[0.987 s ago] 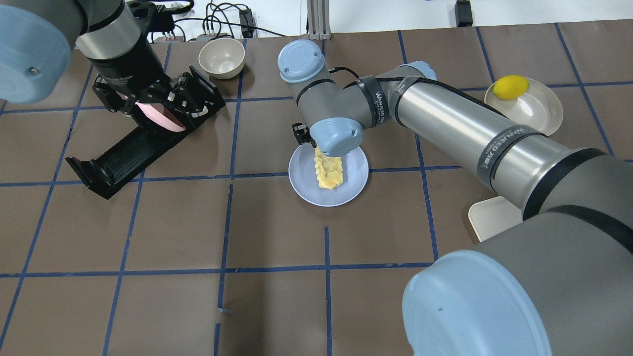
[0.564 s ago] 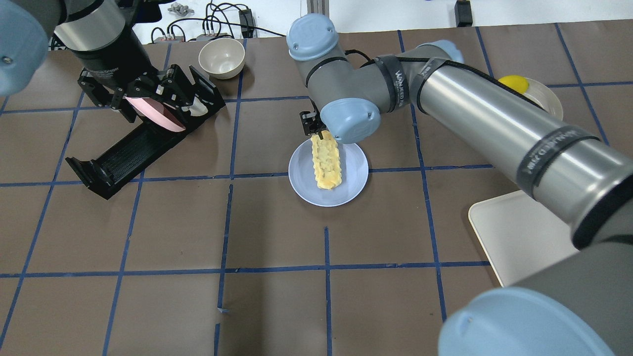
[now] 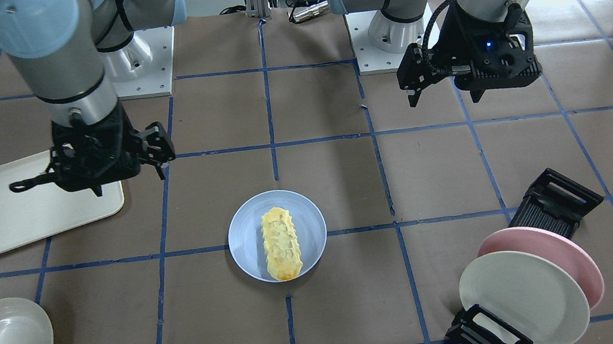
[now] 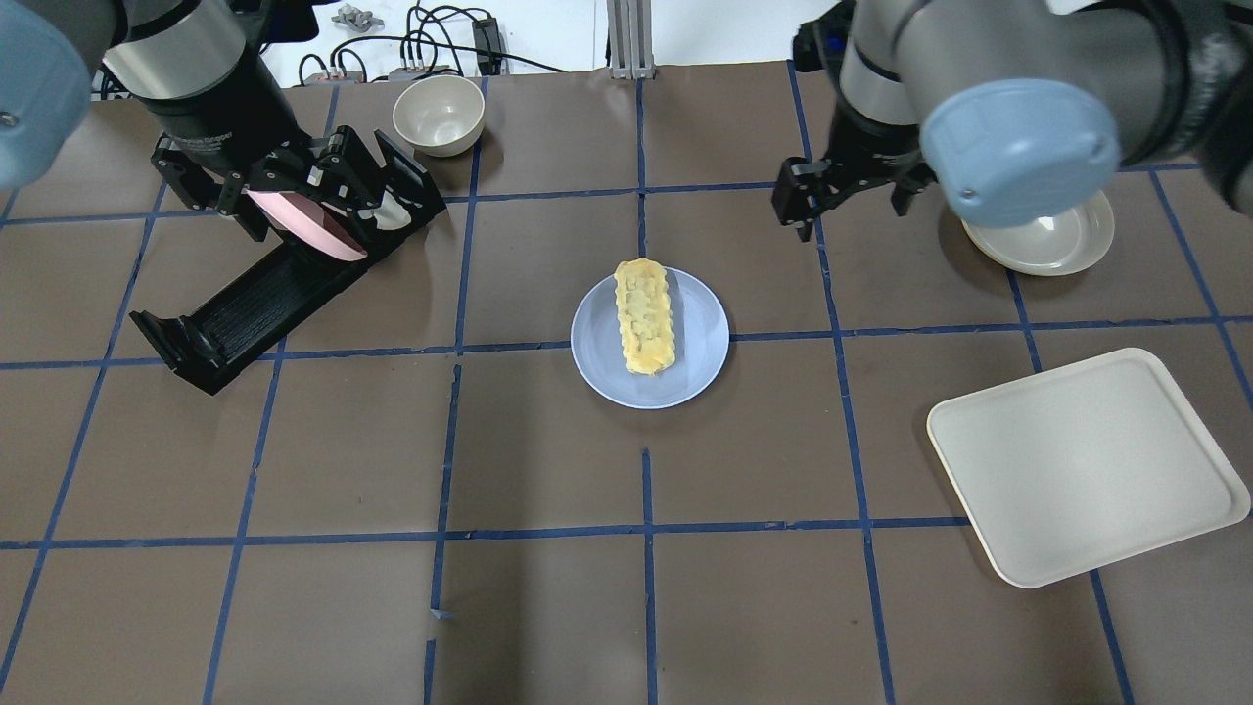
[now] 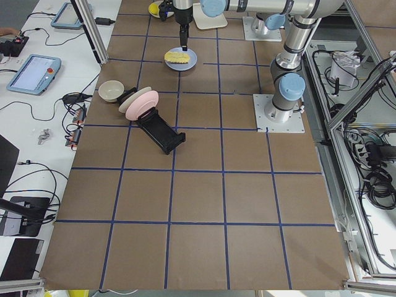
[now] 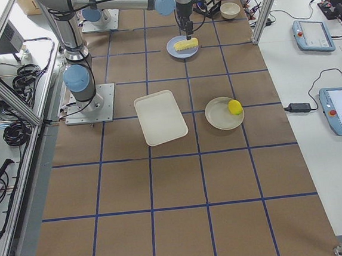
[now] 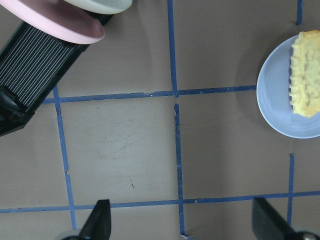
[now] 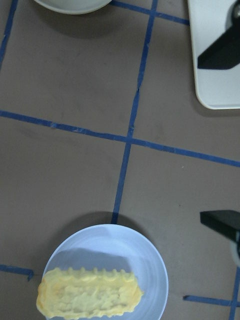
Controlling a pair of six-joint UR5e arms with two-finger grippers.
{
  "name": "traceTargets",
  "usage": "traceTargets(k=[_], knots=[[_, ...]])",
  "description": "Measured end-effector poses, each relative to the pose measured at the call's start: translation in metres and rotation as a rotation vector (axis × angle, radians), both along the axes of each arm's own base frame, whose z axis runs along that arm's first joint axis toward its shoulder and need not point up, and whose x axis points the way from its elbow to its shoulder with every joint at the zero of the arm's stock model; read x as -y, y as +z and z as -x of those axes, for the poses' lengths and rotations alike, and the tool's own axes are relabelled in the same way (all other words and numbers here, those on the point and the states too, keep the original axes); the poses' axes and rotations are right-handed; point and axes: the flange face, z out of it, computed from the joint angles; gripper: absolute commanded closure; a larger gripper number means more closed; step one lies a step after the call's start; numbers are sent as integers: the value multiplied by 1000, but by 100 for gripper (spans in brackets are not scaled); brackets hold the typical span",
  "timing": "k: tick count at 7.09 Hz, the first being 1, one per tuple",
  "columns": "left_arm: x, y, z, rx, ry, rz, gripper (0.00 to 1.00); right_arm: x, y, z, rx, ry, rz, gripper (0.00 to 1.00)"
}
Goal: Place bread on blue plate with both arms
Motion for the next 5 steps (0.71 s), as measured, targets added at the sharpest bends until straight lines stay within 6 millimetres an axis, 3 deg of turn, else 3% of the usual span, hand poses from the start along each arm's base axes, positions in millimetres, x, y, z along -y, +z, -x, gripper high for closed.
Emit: traceTargets(k=[1,2,5], knots=[[0,0,0,0,0,0,0,-18,-2,22,27,-17,-9,0],[0,0,0,0,1,-1,0,-33,-7,30,48,-24,-17,0],[0,-1,0,0,1,-3,0,-46,14,29,45,-21,32,0]])
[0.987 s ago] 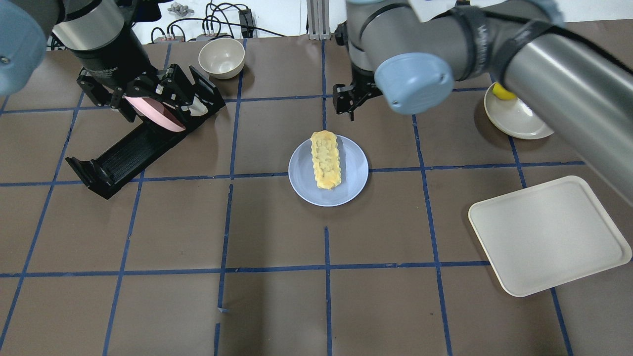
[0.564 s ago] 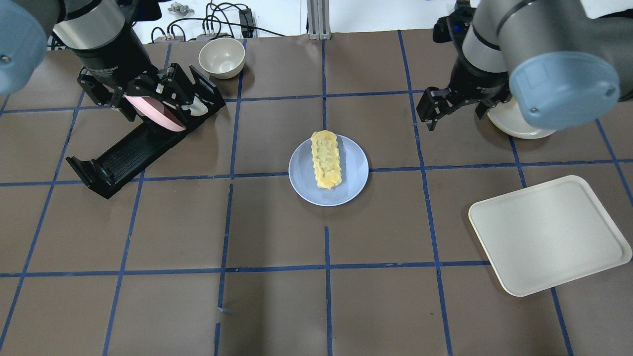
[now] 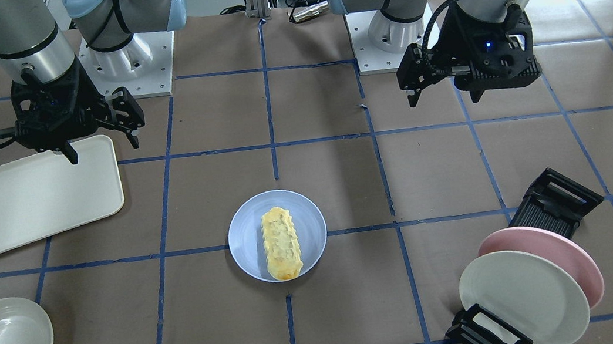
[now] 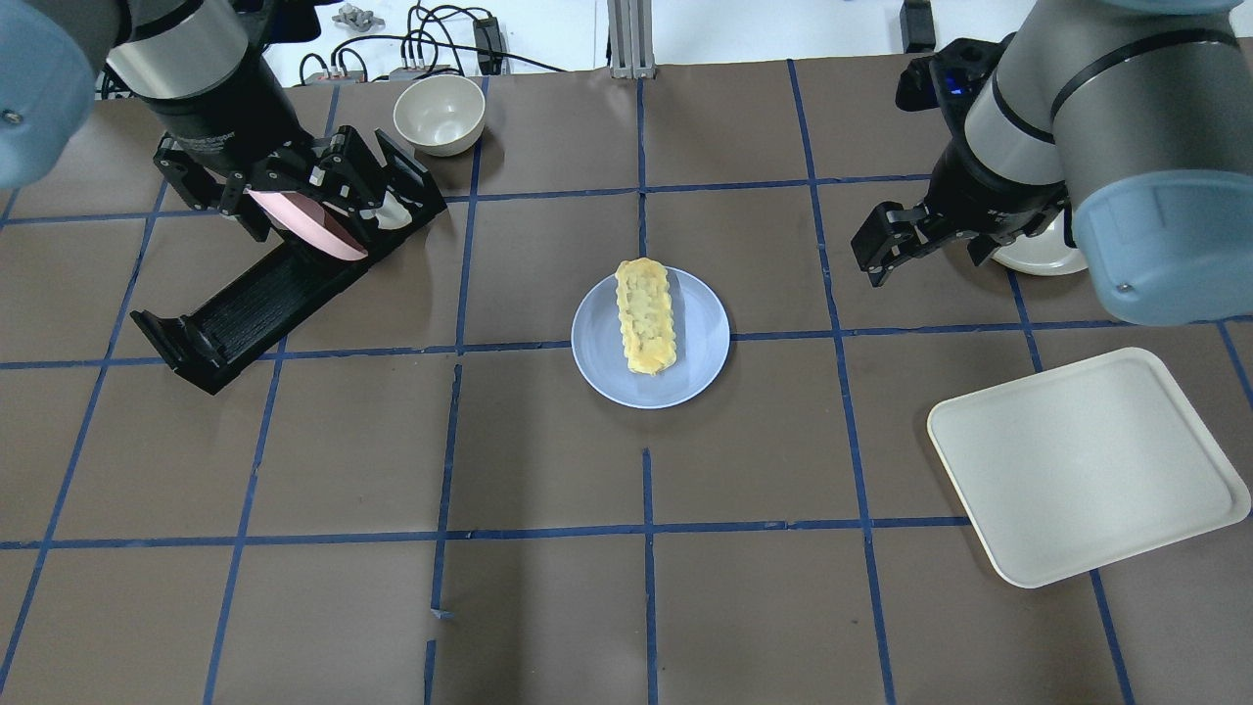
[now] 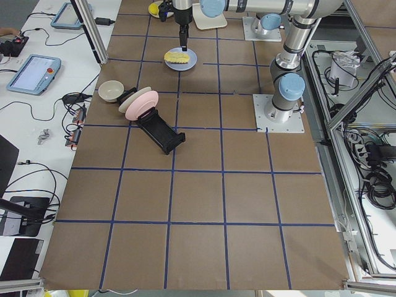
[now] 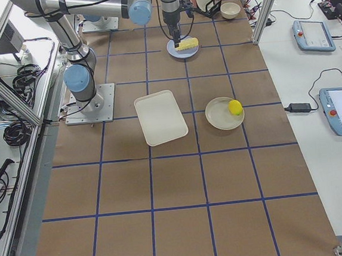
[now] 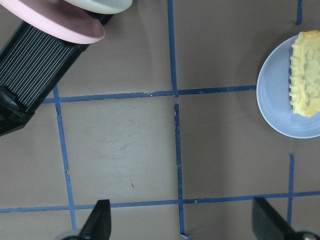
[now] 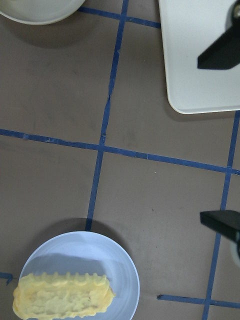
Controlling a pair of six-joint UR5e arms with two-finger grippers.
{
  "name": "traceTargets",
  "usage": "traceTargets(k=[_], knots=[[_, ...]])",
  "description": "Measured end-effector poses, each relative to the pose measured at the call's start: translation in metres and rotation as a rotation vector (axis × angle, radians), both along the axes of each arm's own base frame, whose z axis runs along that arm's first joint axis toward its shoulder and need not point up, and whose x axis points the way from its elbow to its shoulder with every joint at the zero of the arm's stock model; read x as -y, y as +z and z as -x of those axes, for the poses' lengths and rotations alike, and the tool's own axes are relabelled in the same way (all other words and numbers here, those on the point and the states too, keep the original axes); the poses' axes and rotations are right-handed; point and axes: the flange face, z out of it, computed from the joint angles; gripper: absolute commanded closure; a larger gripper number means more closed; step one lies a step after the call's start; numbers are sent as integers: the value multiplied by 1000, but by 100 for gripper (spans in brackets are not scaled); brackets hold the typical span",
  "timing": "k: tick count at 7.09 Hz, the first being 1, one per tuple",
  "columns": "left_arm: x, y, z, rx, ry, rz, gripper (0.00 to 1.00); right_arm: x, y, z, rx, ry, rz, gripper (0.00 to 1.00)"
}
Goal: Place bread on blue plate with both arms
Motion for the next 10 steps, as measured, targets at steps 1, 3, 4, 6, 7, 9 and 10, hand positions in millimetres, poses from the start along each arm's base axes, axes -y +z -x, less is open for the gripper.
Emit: traceTargets(k=[1,3,4,6,7,9,10], knots=[[0,0,0,0,0,0,0,0,5,-1,4,-4,8,0],[0,-1,0,0,-1,-2,0,0,6,-3,16,0,10,0],[0,-1,0,0,0,-3,0,0,6,-4,18,1,8,0],[0,-1,0,0,0,-3,0,-1,1,-4,19,-1,-1,0],[0,-1,0,0,0,-2,0,-3,-2,-4,21,-1,-8,0],[1,-1,0,0,0,-1,0,-3,-8,-4,22,-1,-17,0],[1,-1,0,0,0,-1,0,-3,-9,-4,22,-1,-19,0]])
